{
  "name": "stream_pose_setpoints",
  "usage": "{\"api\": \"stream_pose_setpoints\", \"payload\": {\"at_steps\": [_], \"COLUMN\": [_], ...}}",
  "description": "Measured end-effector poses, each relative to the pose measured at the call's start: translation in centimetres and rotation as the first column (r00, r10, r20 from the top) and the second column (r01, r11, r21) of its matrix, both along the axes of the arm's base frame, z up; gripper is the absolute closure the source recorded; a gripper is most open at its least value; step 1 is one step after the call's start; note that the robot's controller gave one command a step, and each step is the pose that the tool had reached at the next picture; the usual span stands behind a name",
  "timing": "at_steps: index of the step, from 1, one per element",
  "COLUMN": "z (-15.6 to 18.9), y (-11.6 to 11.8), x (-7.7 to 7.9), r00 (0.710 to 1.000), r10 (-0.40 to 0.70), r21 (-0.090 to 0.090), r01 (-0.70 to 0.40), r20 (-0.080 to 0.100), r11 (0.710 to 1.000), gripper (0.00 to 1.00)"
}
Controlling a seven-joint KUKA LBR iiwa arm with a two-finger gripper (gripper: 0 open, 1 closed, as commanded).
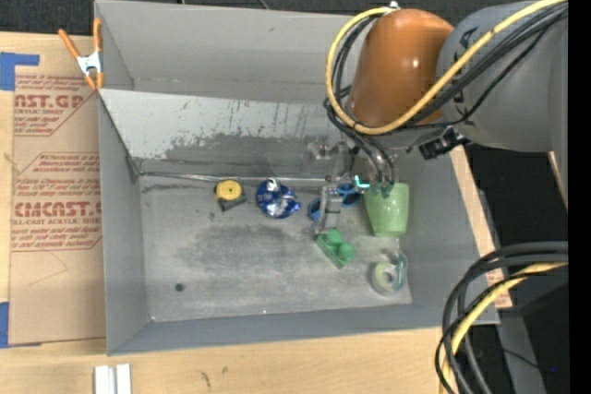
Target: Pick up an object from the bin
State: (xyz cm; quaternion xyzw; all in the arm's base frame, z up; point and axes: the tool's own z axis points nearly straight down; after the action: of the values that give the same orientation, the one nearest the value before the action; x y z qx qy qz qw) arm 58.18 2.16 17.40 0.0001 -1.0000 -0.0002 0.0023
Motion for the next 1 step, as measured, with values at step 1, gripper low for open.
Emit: {"api": "stream_pose_setpoints", "payload": {"at_steps": [1], "z": [-10.75], "y": [-4.08], "x": [0.28], "r00": [0.999], "r10": [0.033], "r21": [-0.001], "r01": [-0.033], "r20": [-0.002], "r11": [0.999], "gripper": [0.00]}}
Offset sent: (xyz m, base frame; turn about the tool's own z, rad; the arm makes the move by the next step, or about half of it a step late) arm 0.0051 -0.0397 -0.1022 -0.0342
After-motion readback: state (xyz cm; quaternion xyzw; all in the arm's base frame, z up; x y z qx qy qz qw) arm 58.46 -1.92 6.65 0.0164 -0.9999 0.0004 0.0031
